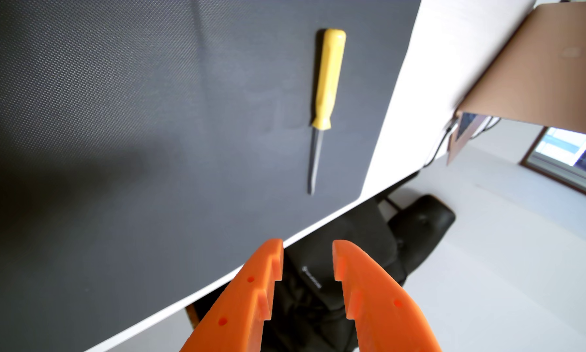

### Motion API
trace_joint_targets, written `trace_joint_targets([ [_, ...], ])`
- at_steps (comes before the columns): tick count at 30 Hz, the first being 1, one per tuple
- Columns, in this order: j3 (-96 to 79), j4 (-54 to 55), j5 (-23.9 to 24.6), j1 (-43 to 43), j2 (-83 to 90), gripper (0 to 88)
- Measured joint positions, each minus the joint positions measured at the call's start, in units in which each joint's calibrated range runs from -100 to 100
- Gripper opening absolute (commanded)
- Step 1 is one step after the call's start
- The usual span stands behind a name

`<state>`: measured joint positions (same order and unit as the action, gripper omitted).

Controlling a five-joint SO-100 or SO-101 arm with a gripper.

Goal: Grab the yellow screwdriver

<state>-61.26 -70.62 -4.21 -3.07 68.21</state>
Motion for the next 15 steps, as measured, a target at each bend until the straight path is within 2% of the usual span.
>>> trace_joint_targets([
  [3,-3.88,3.49,2.14,1.57,3.65,0.9],
  [5,-12.01,9.33,4.50,1.80,13.57,0.9],
  [8,-15.44,11.86,5.39,2.40,25.10,0.9],
  [15,-16.25,12.47,5.65,2.17,27.55,0.9],
])
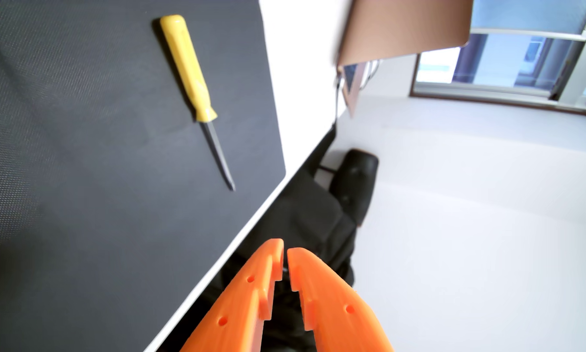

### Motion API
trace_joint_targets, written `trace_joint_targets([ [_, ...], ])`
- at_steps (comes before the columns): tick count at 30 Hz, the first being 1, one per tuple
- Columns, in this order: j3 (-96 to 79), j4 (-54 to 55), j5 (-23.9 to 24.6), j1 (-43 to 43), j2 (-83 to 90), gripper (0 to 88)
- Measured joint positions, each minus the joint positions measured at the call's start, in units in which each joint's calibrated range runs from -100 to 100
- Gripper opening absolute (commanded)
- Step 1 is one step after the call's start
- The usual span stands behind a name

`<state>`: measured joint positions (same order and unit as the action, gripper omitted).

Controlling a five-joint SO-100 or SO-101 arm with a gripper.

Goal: Grab the yellow screwdriver

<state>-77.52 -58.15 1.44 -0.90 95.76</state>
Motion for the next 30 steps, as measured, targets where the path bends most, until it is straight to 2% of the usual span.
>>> trace_joint_targets([
  [30,-0.18,0.00,0.00,0.00,0.59,0.9],
])
